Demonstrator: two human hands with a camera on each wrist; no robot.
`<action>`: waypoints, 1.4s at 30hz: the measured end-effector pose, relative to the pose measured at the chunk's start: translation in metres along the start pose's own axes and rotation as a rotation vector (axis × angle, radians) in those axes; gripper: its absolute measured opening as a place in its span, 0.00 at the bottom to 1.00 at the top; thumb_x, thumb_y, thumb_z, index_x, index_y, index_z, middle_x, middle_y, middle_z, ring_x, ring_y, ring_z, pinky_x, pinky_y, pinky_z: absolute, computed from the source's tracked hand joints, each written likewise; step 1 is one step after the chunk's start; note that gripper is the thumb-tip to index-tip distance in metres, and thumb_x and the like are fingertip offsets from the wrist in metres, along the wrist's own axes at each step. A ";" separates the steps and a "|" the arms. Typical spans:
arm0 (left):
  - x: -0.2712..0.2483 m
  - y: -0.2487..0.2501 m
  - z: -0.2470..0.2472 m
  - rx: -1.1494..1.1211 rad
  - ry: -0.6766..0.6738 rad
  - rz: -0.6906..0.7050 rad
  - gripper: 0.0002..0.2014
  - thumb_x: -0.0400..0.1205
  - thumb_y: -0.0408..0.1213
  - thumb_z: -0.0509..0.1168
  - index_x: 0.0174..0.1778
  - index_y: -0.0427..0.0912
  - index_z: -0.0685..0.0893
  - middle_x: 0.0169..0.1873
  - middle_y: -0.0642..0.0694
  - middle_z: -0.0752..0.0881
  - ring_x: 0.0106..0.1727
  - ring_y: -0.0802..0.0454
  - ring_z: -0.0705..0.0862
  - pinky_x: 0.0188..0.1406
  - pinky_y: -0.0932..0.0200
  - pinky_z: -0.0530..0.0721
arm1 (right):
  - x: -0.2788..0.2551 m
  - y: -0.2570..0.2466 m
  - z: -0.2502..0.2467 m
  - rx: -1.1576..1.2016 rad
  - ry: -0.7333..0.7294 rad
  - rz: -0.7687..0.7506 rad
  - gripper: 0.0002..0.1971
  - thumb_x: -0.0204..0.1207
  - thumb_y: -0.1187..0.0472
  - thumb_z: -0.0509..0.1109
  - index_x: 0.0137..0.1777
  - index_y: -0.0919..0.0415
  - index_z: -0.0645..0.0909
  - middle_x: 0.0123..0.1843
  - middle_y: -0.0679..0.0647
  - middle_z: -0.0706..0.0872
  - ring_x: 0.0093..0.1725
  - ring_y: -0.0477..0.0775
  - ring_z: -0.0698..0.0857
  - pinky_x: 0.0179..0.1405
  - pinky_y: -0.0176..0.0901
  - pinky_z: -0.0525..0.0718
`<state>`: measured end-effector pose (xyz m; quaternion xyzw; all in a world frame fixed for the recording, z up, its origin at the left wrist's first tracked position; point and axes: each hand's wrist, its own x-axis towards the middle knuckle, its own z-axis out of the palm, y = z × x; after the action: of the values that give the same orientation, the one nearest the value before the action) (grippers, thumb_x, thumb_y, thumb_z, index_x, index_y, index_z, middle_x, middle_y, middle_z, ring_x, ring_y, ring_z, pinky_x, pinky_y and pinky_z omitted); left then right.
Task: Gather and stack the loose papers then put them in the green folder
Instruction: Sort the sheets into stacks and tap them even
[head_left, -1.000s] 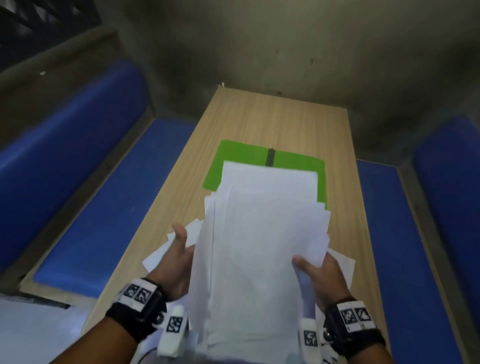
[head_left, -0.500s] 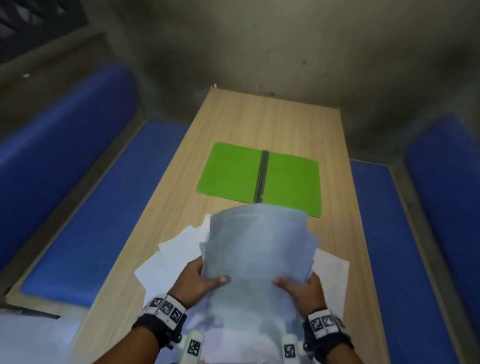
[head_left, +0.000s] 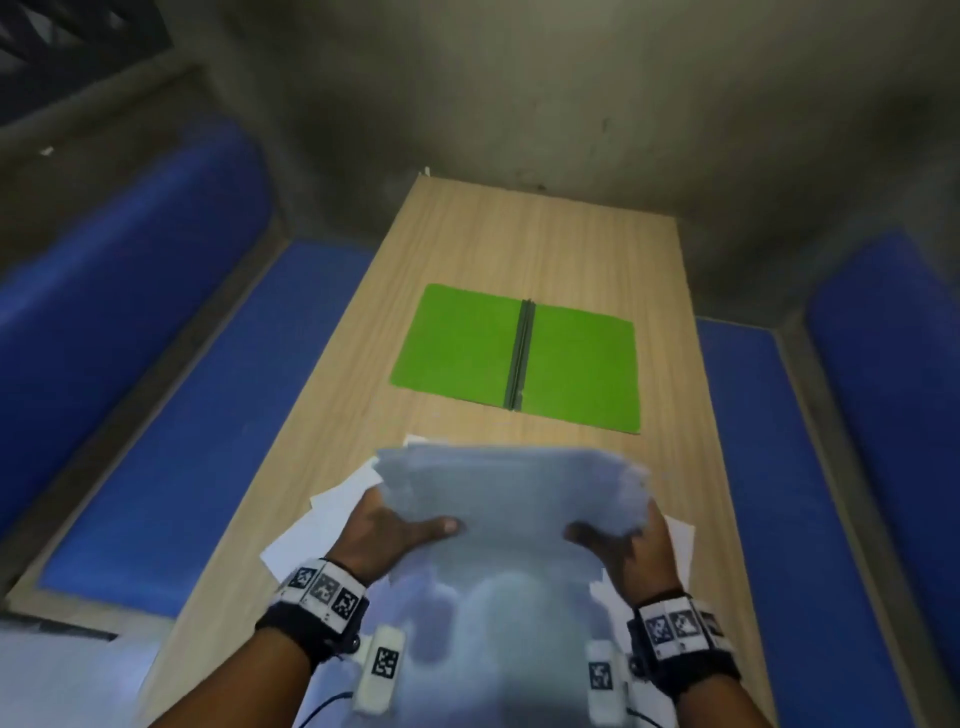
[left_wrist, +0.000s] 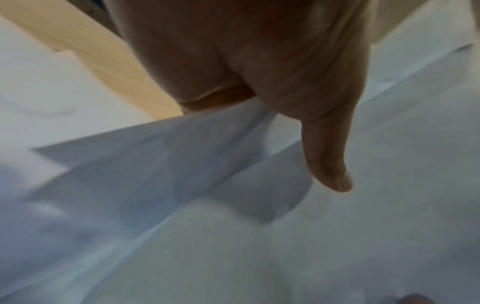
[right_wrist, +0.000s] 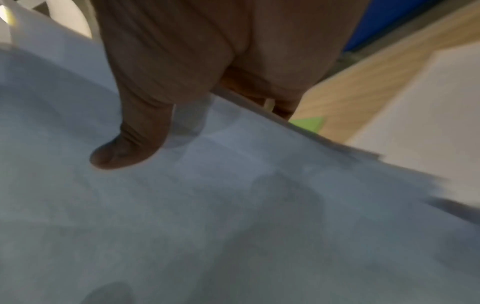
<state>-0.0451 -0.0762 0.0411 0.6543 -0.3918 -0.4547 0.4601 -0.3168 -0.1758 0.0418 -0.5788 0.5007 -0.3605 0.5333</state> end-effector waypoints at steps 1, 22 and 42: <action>0.002 -0.009 0.005 0.004 -0.029 -0.054 0.21 0.59 0.48 0.86 0.47 0.54 0.91 0.41 0.69 0.92 0.45 0.67 0.91 0.48 0.66 0.86 | 0.000 0.007 0.003 -0.023 -0.001 0.035 0.36 0.47 0.47 0.89 0.50 0.69 0.81 0.39 0.43 0.90 0.38 0.35 0.87 0.37 0.25 0.82; 0.016 -0.043 0.041 -0.089 0.179 -0.046 0.17 0.66 0.41 0.85 0.47 0.52 0.87 0.33 0.71 0.91 0.39 0.72 0.90 0.36 0.71 0.87 | -0.005 0.063 0.019 0.021 0.130 0.178 0.40 0.47 0.42 0.88 0.56 0.65 0.85 0.46 0.50 0.93 0.49 0.54 0.92 0.42 0.43 0.89; 0.031 0.000 0.048 -0.112 0.175 0.153 0.20 0.68 0.47 0.79 0.54 0.48 0.87 0.47 0.56 0.93 0.49 0.59 0.91 0.48 0.65 0.86 | 0.007 0.014 0.011 -0.021 0.250 0.029 0.10 0.72 0.61 0.78 0.50 0.49 0.84 0.46 0.43 0.89 0.42 0.27 0.85 0.39 0.20 0.79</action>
<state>-0.0827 -0.1167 0.0262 0.6329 -0.3729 -0.3807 0.5617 -0.3073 -0.1784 0.0252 -0.5276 0.5753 -0.4170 0.4657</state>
